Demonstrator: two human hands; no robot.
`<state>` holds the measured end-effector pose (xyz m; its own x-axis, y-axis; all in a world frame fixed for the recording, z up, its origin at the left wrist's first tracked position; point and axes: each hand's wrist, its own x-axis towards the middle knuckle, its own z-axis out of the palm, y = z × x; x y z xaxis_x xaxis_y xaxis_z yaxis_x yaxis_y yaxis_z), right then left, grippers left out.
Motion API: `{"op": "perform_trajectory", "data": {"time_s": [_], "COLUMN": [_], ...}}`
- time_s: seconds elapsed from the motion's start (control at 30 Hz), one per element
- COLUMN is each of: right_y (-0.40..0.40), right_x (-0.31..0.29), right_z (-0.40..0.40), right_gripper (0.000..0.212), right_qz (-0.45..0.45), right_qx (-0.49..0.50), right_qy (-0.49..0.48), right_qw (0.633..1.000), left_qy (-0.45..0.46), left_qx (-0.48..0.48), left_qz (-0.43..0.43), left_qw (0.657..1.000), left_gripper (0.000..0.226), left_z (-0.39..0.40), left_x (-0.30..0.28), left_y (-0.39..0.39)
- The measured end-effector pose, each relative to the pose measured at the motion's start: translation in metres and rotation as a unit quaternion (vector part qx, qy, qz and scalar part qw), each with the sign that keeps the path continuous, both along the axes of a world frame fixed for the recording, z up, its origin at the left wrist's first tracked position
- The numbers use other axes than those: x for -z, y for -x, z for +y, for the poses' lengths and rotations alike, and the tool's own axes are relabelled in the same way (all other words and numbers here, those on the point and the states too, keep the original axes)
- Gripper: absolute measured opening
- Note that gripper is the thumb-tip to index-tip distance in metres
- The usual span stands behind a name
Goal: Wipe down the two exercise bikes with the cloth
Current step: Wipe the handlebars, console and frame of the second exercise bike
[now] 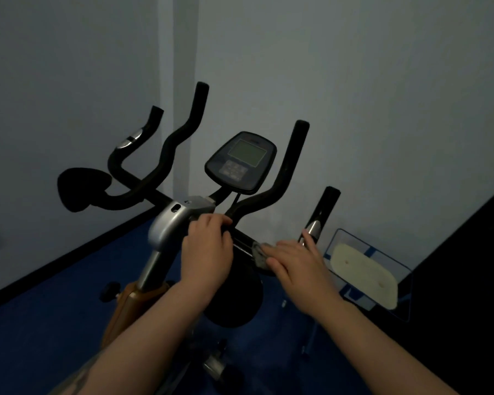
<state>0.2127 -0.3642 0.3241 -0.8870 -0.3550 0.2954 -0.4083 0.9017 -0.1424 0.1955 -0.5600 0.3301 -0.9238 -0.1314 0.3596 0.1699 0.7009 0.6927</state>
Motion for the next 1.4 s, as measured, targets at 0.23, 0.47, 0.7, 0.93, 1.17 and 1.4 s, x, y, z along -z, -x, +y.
{"op": "perform_trajectory", "data": {"time_s": [0.23, 0.47, 0.7, 0.93, 1.17, 1.4], "right_y": [0.043, 0.036, 0.025, 0.039, 0.027, 0.018], "right_x": [-0.008, -0.011, -0.01, -0.03, -0.08, -0.118], "right_z": [-0.048, -0.018, -0.026, -0.017, 0.005, 0.006], "right_gripper": [0.032, 0.036, 0.035, 0.041, 0.032, 0.021], "right_qz": [-0.123, -0.131, -0.069, -0.271, -0.341, -0.194], "right_qx": [-0.011, -0.04, -0.092, -0.063, -0.112, -0.099], "right_qy": [0.018, 0.036, 0.05, 0.137, 0.261, 0.291], "right_qw": [0.992, 0.99, 0.992, 0.951, 0.896, 0.932], "left_qy": [-0.033, -0.043, -0.102, -0.063, -0.251, -0.167], "left_qx": [-0.01, -0.014, -0.023, -0.014, 0.152, 0.368], "left_qz": [-0.024, 0.002, 0.009, 0.032, -0.02, -0.085], "left_qw": [0.999, 0.999, 0.994, 0.997, 0.956, 0.911], "left_gripper": [0.033, 0.028, 0.027, 0.024, 0.024, 0.025], "left_z": [-0.001, 0.0, -0.002, -0.002, -0.006, 0.006], "left_x": [0.008, 0.01, 0.016, 0.018, -0.015, -0.076], "left_y": [0.003, 0.0, -0.001, 0.003, 0.005, 0.013]}}
